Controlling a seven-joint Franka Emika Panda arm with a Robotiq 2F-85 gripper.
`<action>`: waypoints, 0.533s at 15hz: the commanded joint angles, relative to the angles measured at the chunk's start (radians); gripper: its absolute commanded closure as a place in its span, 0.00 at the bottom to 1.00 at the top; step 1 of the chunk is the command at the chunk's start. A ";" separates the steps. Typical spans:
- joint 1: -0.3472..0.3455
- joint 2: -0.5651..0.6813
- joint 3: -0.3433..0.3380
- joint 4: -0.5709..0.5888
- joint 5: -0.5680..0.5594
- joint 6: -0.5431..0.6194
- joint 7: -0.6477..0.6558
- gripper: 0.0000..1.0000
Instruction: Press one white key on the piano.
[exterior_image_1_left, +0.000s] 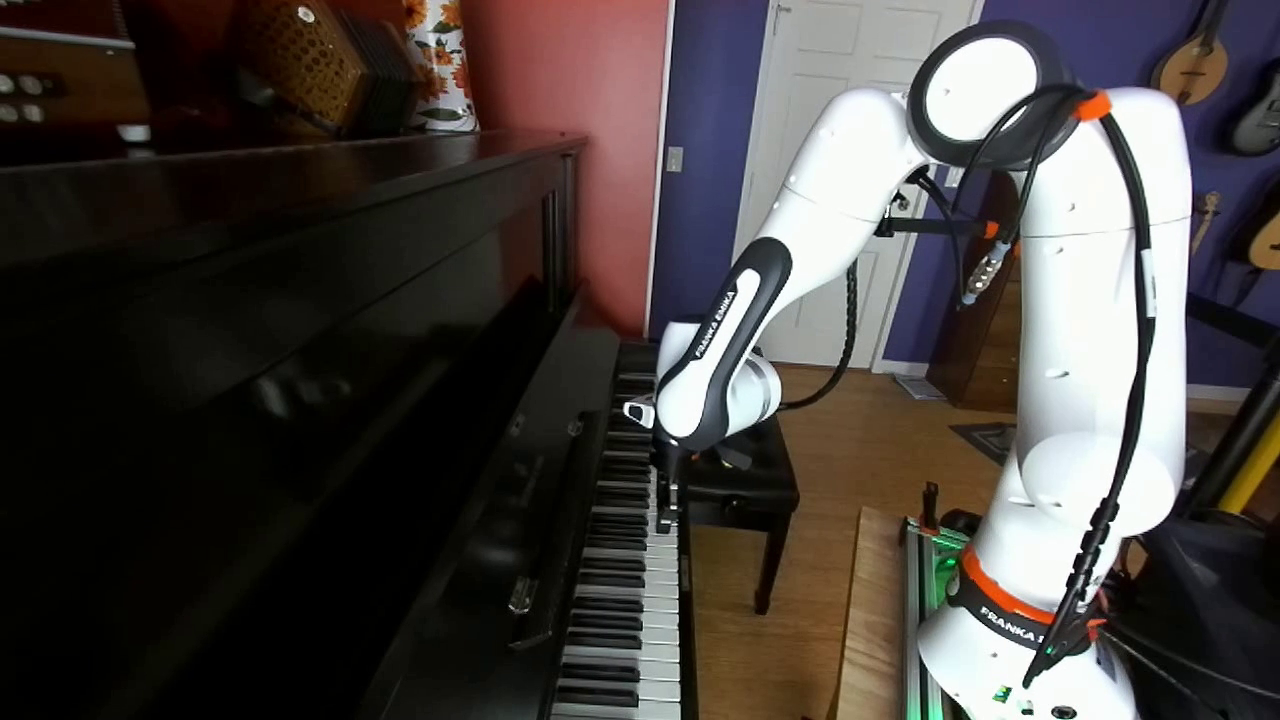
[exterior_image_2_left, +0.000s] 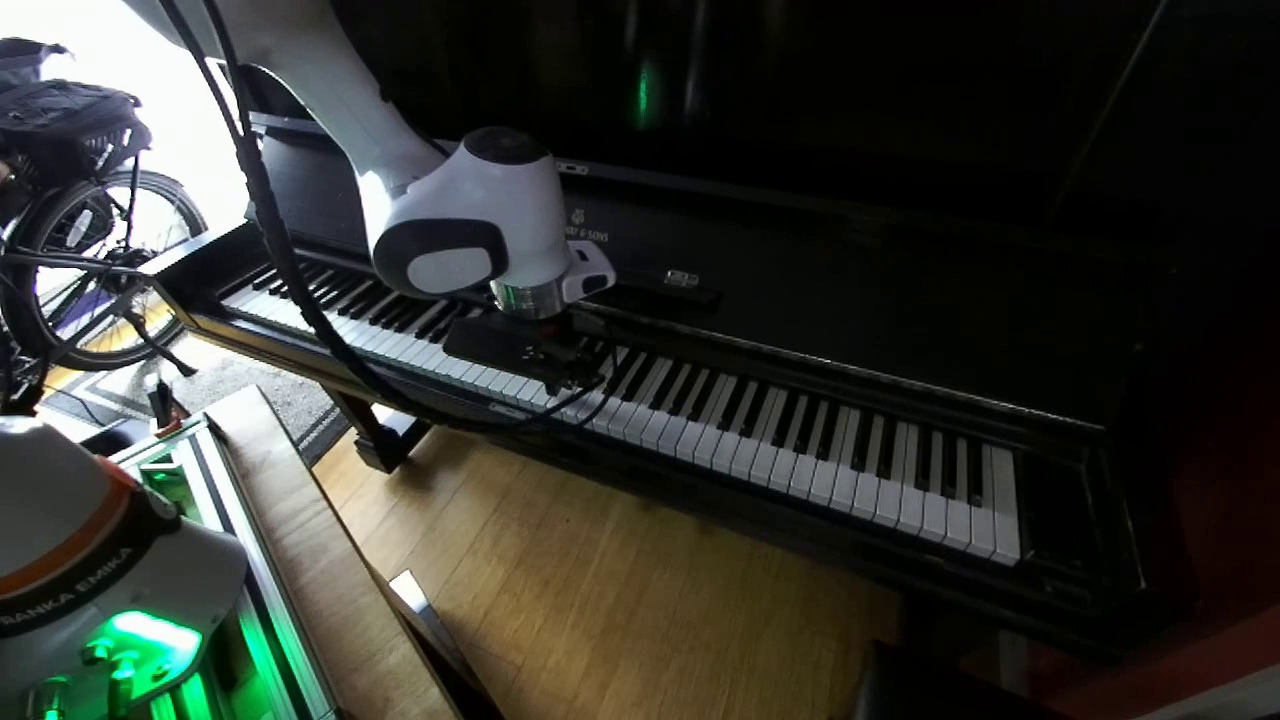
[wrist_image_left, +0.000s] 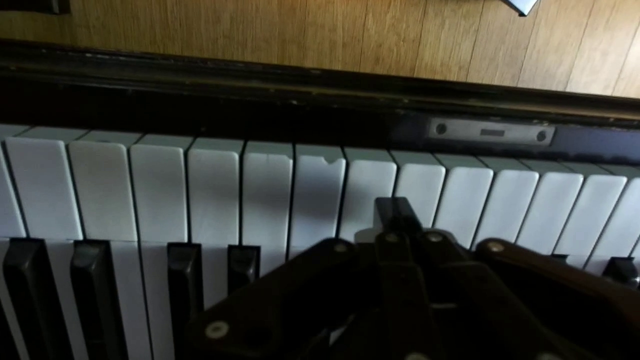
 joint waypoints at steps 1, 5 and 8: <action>-0.038 0.027 0.024 0.011 -0.002 0.023 -0.018 1.00; -0.052 0.032 0.032 0.012 -0.003 0.024 -0.018 1.00; -0.058 0.036 0.038 0.012 -0.003 0.023 -0.020 1.00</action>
